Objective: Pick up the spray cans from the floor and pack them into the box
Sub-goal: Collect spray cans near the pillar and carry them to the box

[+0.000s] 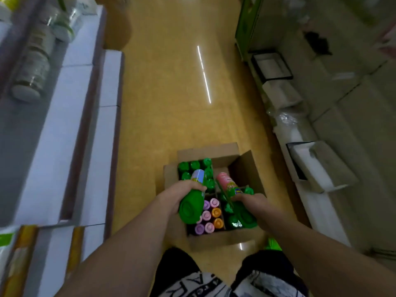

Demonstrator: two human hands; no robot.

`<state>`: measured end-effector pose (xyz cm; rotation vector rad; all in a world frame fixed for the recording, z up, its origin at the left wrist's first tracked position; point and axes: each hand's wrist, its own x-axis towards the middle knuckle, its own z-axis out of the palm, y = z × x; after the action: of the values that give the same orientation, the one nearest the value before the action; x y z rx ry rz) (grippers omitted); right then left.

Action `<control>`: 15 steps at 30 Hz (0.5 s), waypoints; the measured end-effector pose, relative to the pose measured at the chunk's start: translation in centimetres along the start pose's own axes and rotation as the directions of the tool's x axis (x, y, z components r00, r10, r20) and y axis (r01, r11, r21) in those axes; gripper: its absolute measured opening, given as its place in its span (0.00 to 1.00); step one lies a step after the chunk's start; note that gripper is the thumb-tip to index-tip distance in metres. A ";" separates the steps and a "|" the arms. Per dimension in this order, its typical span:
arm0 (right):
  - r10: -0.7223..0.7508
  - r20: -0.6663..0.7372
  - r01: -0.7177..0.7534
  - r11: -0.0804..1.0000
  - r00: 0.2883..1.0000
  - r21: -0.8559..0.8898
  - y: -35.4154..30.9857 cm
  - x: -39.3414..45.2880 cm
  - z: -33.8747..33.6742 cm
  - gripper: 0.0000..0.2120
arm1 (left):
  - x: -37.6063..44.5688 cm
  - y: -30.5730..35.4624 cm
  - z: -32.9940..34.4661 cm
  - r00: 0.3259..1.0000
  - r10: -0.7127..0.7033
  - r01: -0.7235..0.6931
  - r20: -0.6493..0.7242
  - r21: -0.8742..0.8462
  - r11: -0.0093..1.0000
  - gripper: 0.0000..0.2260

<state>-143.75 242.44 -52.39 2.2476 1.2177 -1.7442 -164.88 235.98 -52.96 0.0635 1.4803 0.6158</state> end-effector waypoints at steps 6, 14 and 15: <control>-0.039 -0.039 0.027 0.963 0.998 -0.270 -5.1 9.9 -5.0 0.23 | 7.9 6.2 5.2 0.999 -0.049 0.049 0.001 -0.011 0.999 0.16; -0.092 0.089 0.128 0.707 0.992 -0.696 -8.0 27.5 -8.7 0.28 | 26.3 6.6 13.0 0.970 -0.163 0.117 -0.183 -0.237 0.964 0.55; -0.103 0.107 0.148 0.669 0.989 -0.728 -8.1 29.6 -8.5 0.29 | 29.0 6.0 13.2 0.962 -0.182 0.132 -0.203 -0.236 0.963 0.59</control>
<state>-140.18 268.23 -70.74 1.6331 1.6965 -1.0134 -155.50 257.65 -75.27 -0.3033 1.6057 0.6693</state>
